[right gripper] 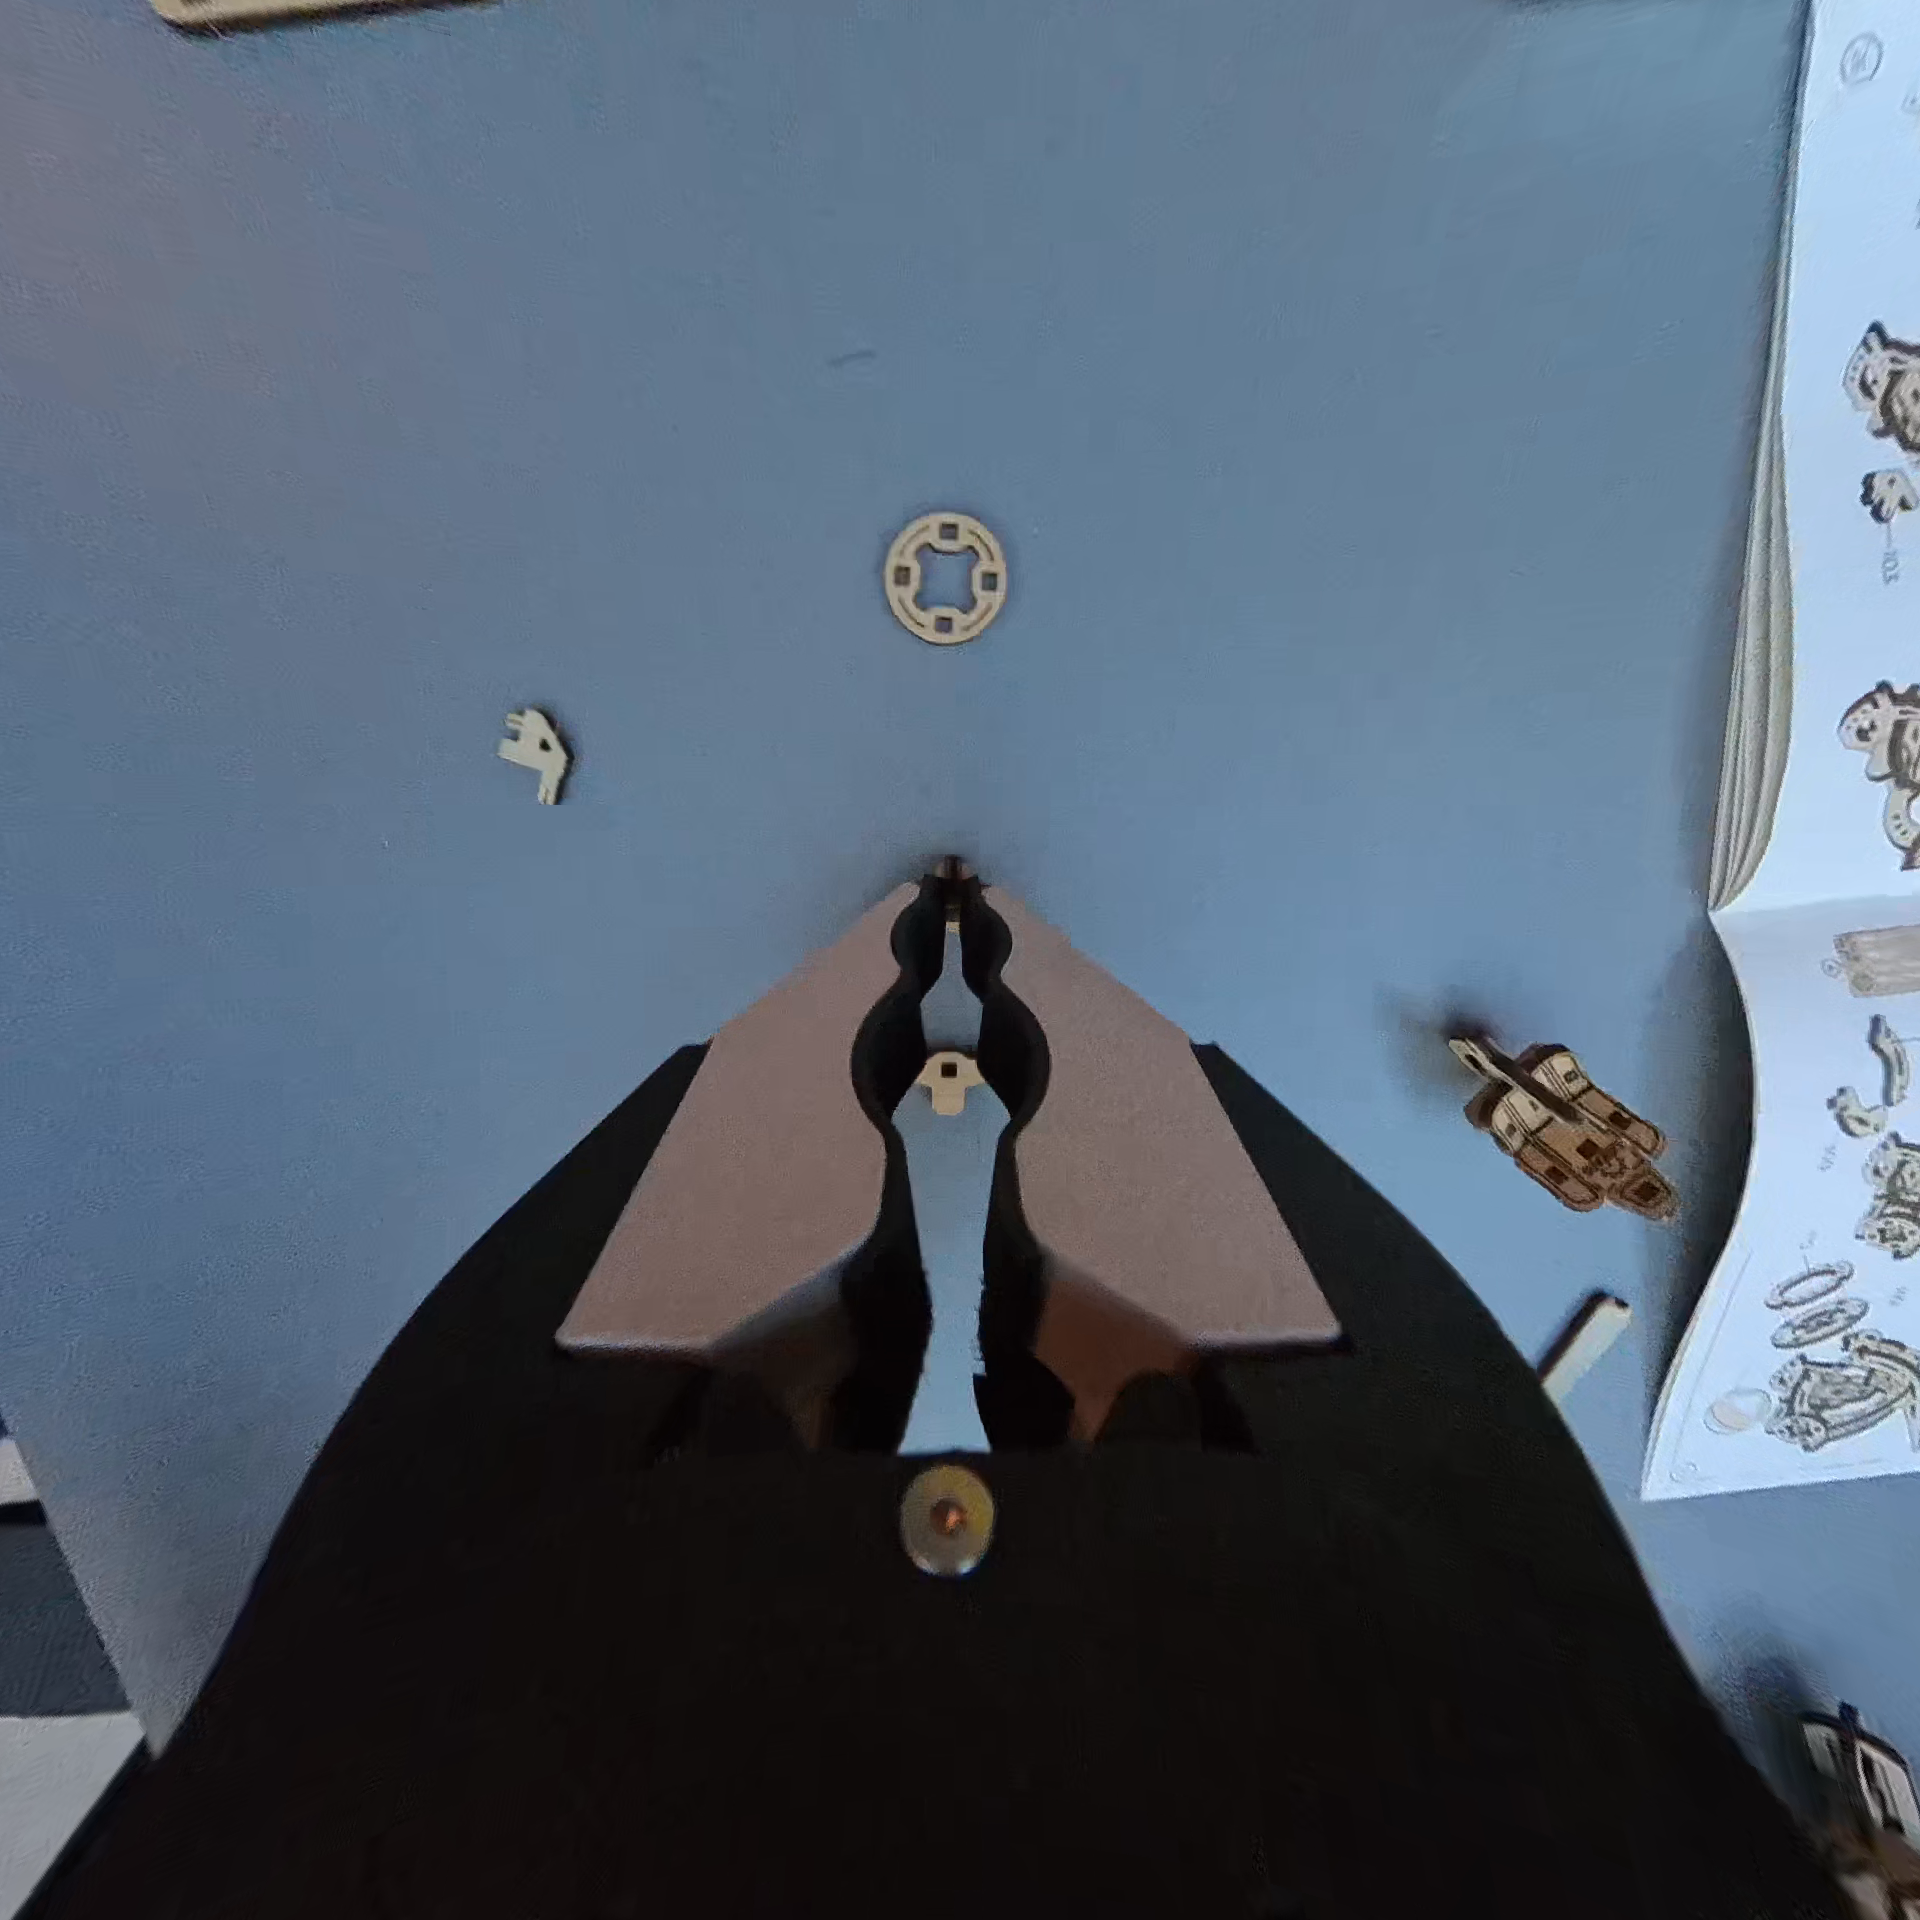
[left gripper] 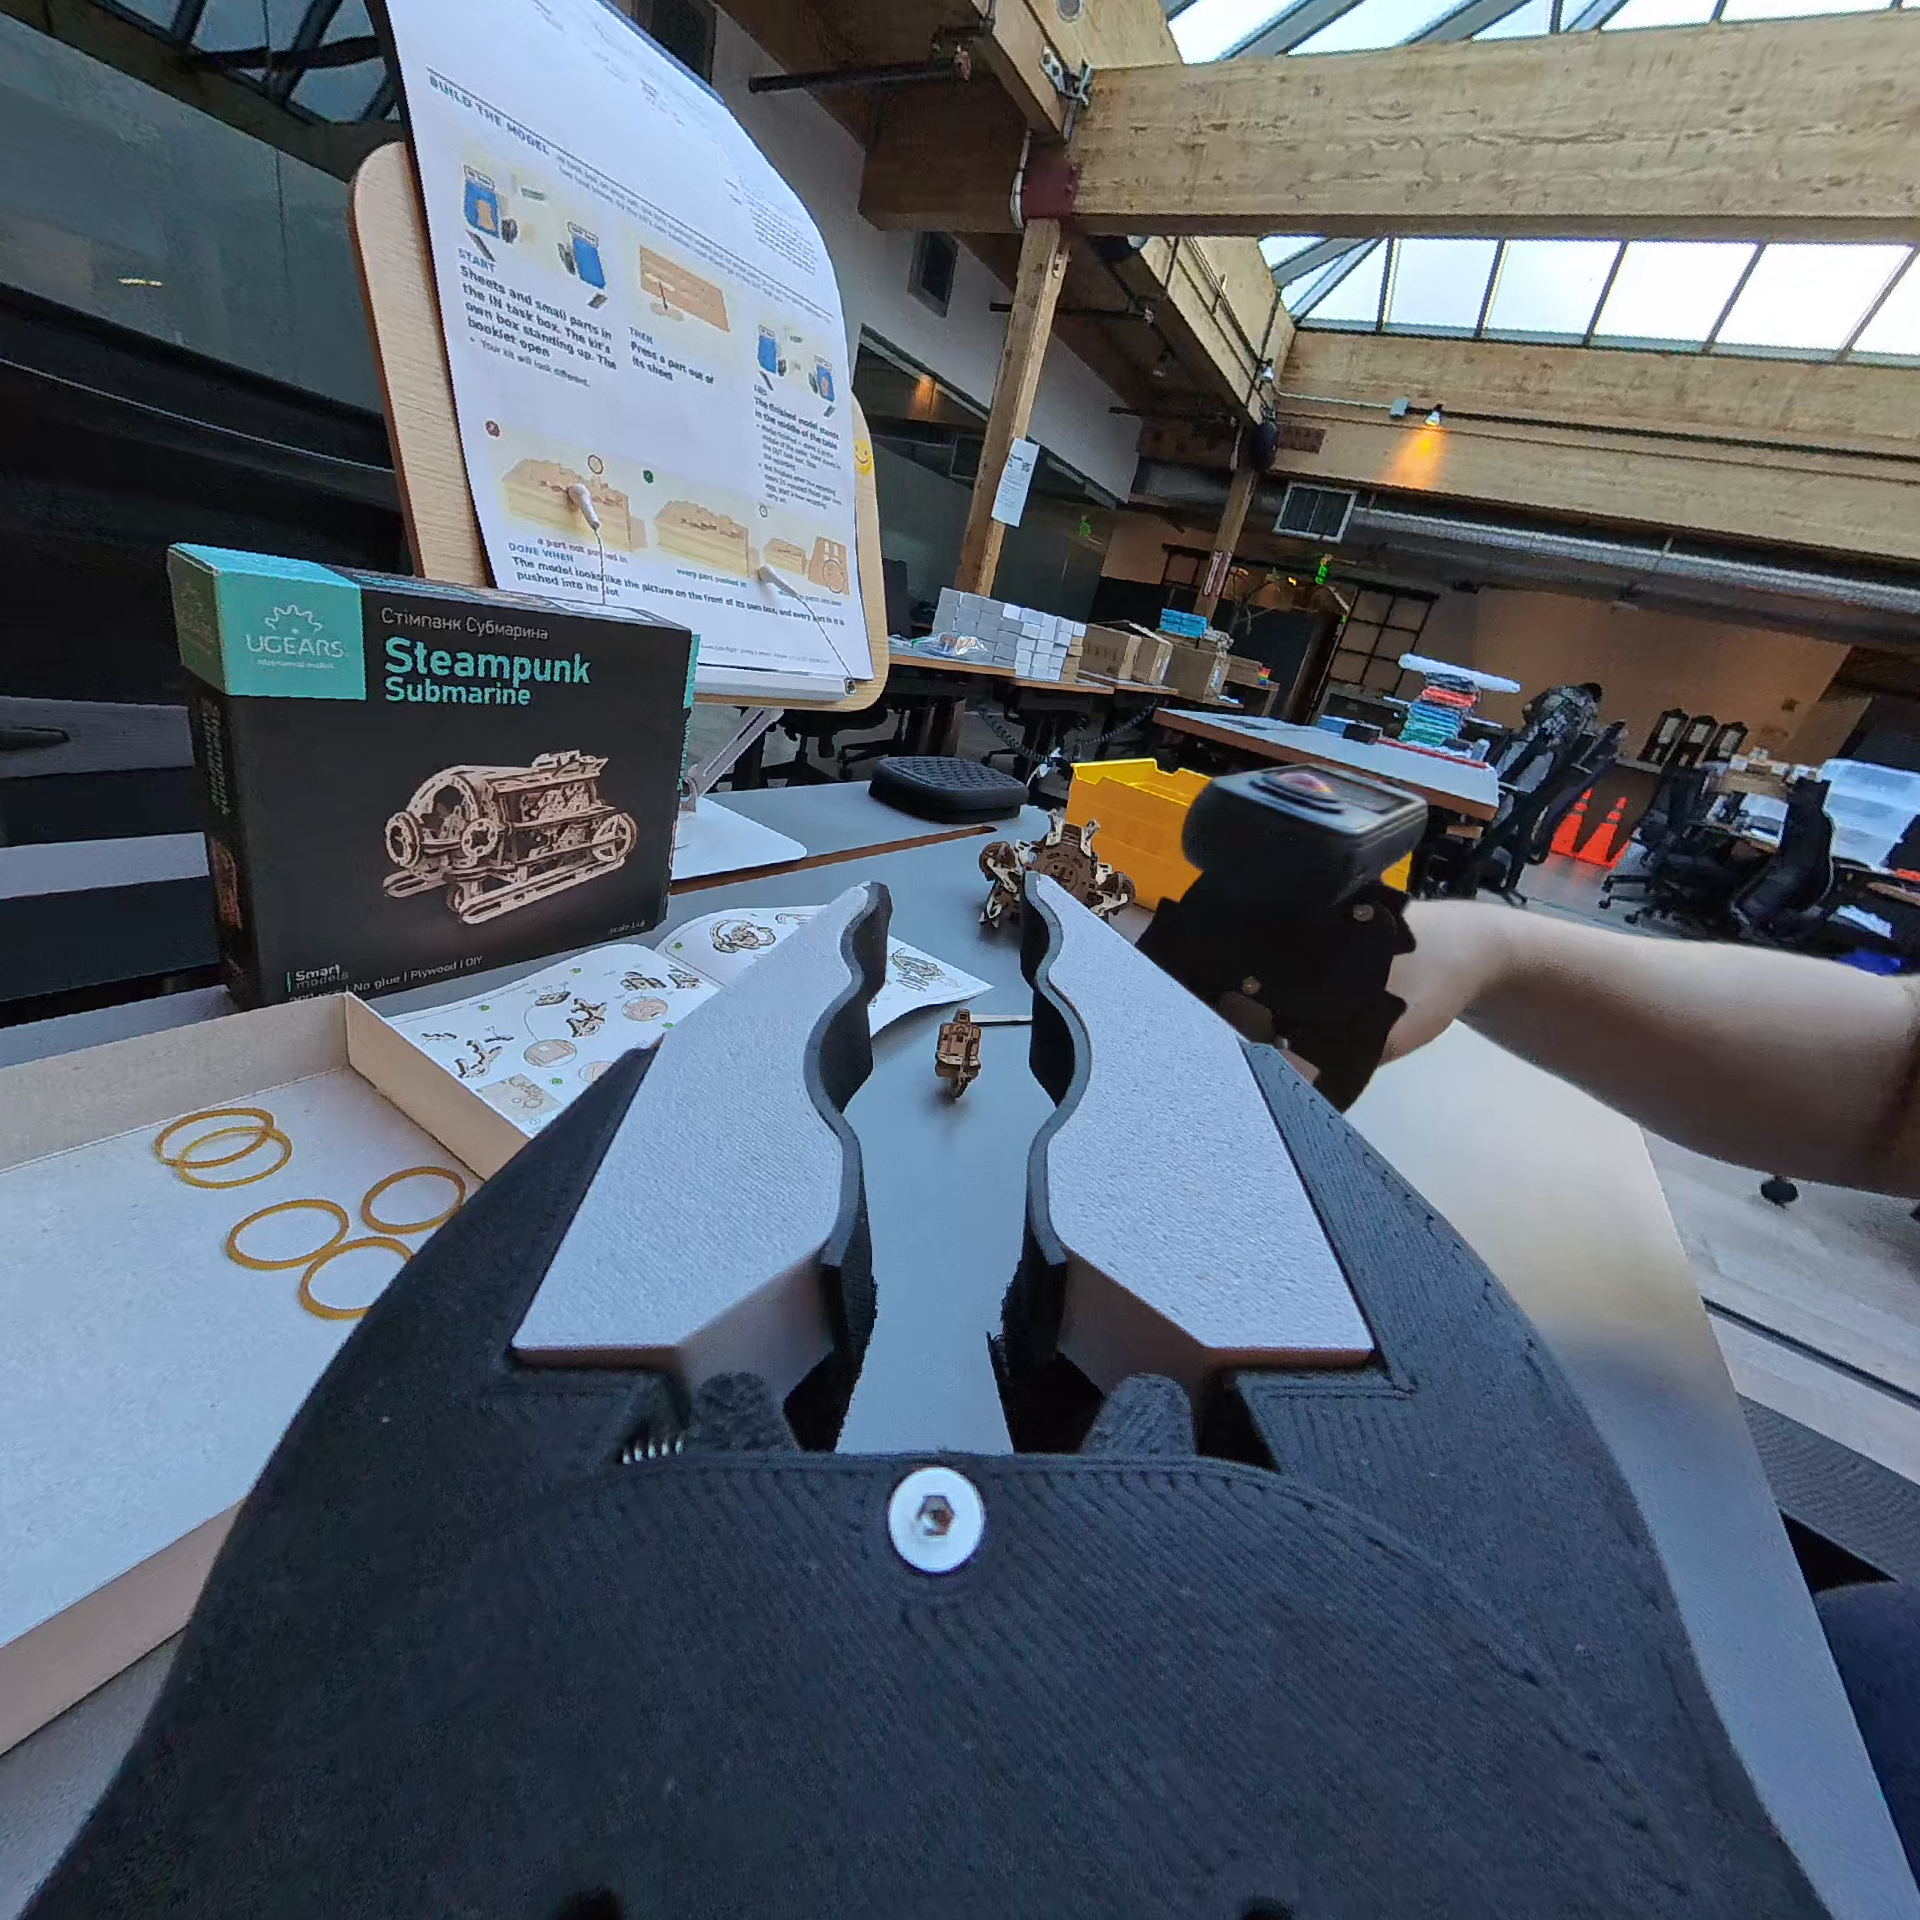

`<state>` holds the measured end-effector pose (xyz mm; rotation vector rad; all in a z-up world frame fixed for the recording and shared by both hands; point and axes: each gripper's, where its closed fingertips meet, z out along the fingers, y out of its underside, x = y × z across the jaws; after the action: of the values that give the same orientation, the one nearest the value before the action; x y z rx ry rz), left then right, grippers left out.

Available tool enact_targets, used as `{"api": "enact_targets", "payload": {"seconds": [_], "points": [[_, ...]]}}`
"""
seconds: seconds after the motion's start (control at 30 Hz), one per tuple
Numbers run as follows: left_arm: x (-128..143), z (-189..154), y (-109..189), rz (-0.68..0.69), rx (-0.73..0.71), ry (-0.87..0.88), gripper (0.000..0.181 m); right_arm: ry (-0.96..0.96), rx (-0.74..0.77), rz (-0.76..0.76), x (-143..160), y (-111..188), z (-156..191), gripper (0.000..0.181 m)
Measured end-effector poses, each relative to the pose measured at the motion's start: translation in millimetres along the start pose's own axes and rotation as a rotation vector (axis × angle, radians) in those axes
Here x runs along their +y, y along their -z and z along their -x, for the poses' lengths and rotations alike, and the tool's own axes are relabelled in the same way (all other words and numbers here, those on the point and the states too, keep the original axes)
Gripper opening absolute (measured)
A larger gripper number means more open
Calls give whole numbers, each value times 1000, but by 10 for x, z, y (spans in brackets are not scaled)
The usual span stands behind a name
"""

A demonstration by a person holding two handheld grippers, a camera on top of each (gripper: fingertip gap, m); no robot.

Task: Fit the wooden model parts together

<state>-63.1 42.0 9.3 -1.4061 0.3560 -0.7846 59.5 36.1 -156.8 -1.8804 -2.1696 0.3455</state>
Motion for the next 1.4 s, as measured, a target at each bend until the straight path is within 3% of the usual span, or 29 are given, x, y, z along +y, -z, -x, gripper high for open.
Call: {"api": "enact_targets", "payload": {"seconds": [0.1, 0.3, 0.4, 0.63, 0.77, 0.93, 1.07, 1.17, 1.4], "points": [[0, 0, 0, 1, -1, -2, 23, -68, 1, -81, -94, 66, -69, 2], [-31, 13, 20, -13, -3, 4, 23, -85, -5, -101, -76, 163, -129, 9], [-39, 5, 21, -15, -2, 2, 23, -76, -6, -125, -125, 260, -156, 1], [-51, 15, 32, -19, -6, 0, 23, -23, -1, 12, -43, 65, -97, 11], [-62, 23, 39, -25, -6, 8, 22, -11, -2, 19, -44, 30, -79, 0], [-49, 2, 25, -16, -2, -3, 23, -43, -6, -43, -51, 33, -72, 0], [-49, -11, 21, -15, 6, -1, 23, -210, -120, -232, -249, 174, -34, 0], [-5, -55, -4, 9, 31, 1, 24, -336, -288, -359, -383, 351, 21, 0], [279, -630, -120, 156, 287, -111, 37, -550, -874, -649, -669, 994, 204, 0]]}}
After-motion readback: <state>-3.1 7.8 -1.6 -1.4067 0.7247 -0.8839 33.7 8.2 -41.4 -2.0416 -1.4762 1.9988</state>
